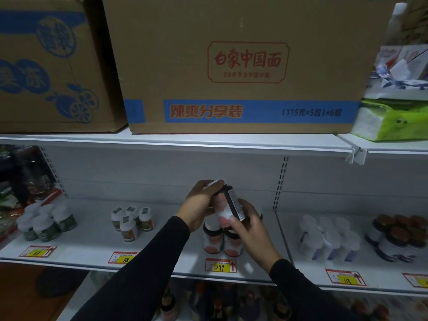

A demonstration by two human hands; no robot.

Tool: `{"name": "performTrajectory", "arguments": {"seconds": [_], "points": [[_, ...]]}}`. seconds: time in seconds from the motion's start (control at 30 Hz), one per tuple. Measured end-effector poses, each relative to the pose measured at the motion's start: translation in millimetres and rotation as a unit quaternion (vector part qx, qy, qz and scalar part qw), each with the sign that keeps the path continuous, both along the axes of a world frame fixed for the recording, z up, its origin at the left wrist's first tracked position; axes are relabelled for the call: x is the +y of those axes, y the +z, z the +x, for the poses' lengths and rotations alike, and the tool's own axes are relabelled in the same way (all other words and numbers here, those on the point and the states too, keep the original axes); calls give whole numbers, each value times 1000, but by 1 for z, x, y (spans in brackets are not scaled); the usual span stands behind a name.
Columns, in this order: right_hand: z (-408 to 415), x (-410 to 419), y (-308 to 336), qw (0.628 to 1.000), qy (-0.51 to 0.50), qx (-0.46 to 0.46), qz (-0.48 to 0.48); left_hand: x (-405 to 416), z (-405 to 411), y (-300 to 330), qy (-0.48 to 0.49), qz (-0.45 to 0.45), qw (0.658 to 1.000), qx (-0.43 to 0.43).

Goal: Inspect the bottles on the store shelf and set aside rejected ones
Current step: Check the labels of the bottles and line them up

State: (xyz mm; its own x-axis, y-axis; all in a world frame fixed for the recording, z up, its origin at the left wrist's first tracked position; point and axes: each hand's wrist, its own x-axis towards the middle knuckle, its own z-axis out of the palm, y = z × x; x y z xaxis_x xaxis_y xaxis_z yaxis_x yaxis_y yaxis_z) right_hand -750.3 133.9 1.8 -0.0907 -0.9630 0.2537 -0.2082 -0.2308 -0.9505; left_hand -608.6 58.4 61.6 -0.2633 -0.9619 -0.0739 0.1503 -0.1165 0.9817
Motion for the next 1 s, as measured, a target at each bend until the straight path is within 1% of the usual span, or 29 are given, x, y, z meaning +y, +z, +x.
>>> {"name": "performTrajectory", "arguments": {"seconds": [0.07, 0.13, 0.27, 0.33, 0.4, 0.53, 0.6, 0.67, 0.77, 0.83, 0.9, 1.0], "points": [[1, 0, 2, 1000, -9, 5, -6, -1, 0, -2, 17, 1, 1000, -4], [1, 1, 5, 1000, -11, 4, -15, -1, 0, -1, 13, -3, 1000, -9], [-1, -1, 4, 997, -11, -73, 4, 0, 1, 4, -36, 2, 999, 0], [-2, -2, 3, 996, -7, -93, 17, 0, 3, 4, -54, 6, 998, 16], [-1, -1, 4, 996, -5, -83, 19, 0, 4, 3, -55, 3, 998, 17], [-1, 1, 5, 999, -17, -33, -9, 2, 1, 2, -7, -1, 1000, 5], [-3, 1, 4, 1000, -18, -18, -14, 3, -1, 2, 0, -3, 1000, 3], [-3, 0, 3, 999, -14, -41, -11, 3, -1, 3, -16, 2, 1000, 2], [-4, -4, -1, 995, -25, -100, 11, 4, 0, 6, -45, 35, 998, 28], [-5, -5, -3, 992, -28, -122, 22, 4, 0, 6, -55, 41, 997, 36], [-5, -4, -2, 992, -24, -125, 24, 3, 1, 6, -51, 31, 998, 24], [-5, 1, 3, 996, -10, -86, 12, 3, 2, 4, -30, 9, 999, 7]]}}
